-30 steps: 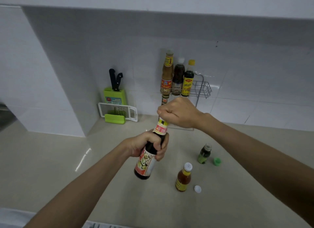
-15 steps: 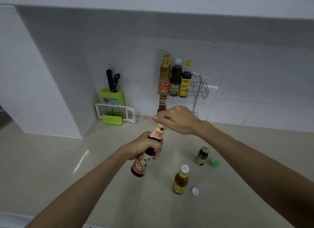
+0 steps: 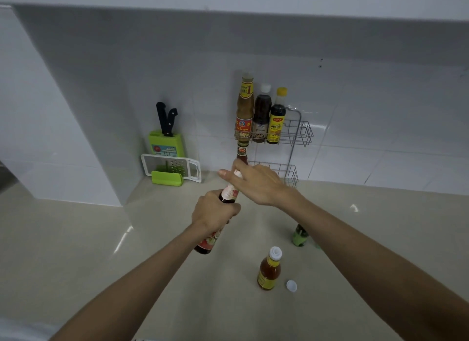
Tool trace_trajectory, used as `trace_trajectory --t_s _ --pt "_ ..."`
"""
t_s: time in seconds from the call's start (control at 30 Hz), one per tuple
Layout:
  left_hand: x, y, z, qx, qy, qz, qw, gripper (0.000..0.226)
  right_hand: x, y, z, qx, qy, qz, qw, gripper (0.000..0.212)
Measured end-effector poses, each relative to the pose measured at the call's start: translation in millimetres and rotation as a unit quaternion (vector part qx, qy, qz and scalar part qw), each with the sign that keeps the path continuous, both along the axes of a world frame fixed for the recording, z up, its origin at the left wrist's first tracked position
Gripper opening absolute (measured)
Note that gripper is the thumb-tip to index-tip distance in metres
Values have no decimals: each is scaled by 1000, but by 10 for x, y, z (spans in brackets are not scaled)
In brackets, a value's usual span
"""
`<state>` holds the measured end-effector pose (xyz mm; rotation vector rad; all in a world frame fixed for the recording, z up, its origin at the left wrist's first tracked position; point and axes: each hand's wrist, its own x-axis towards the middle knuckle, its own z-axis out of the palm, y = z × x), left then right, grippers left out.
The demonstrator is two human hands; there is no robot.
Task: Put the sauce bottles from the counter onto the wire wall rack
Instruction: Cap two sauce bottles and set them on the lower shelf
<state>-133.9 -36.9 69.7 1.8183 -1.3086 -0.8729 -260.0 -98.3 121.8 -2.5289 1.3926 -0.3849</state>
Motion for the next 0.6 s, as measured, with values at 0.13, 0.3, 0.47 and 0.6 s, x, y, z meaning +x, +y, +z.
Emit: trace_trajectory --t_s 0.13,0.3,0.47,0.6 --pt "19 26 111 19 117 -86 989 6 -98 -74 65 -166 54 95 980 33" --pt "-175 -13 1 -19 65 44 997 6 92 -96 109 -115 53 -29 992 32" --pt "-120 -73 62 1 76 -15 997 19 122 -97 -2 69 -180 -56 980 31" --pt "139 -62 22 78 194 -174 962 64 26 -299 155 87 -179 -64 978 24"
